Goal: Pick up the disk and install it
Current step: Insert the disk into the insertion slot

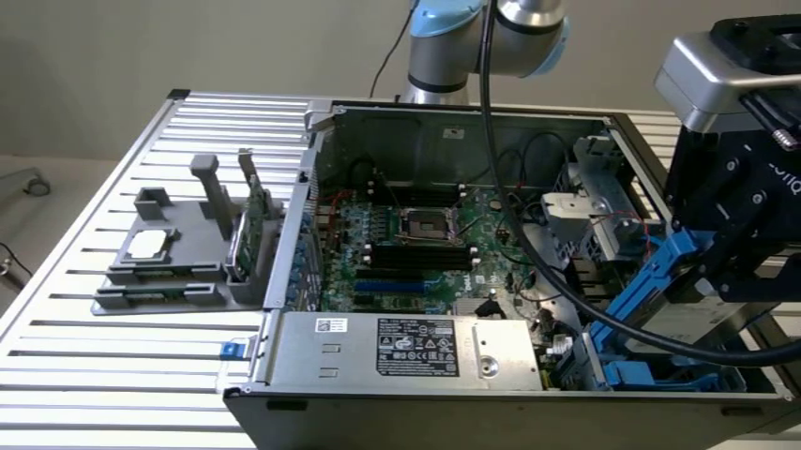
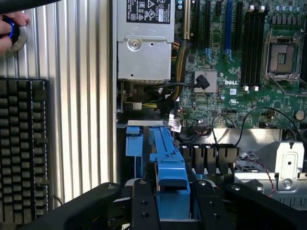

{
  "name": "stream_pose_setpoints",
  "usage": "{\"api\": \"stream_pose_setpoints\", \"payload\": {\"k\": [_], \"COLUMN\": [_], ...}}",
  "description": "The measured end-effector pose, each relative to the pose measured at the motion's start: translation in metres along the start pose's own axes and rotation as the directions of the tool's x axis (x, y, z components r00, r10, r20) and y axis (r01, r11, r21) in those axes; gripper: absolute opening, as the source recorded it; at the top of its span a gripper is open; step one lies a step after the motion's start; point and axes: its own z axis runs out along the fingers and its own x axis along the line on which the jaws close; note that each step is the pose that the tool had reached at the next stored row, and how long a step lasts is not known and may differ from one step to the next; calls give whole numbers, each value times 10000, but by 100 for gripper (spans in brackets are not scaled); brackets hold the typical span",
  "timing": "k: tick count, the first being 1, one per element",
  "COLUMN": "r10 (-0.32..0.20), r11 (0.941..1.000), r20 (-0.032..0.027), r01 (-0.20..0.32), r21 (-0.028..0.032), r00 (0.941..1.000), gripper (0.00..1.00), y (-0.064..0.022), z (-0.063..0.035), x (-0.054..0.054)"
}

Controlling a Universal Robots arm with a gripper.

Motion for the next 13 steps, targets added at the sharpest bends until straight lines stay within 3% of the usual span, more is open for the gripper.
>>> {"api": "stream_pose_setpoints", "payload": {"k": [13], "r10": [-228], "r11": [9997], "r20": [101], "r01": [228], "r21": [-9], "r00": [9997], "gripper": [33], "y": [2], "z": [111], "x": [27]}}
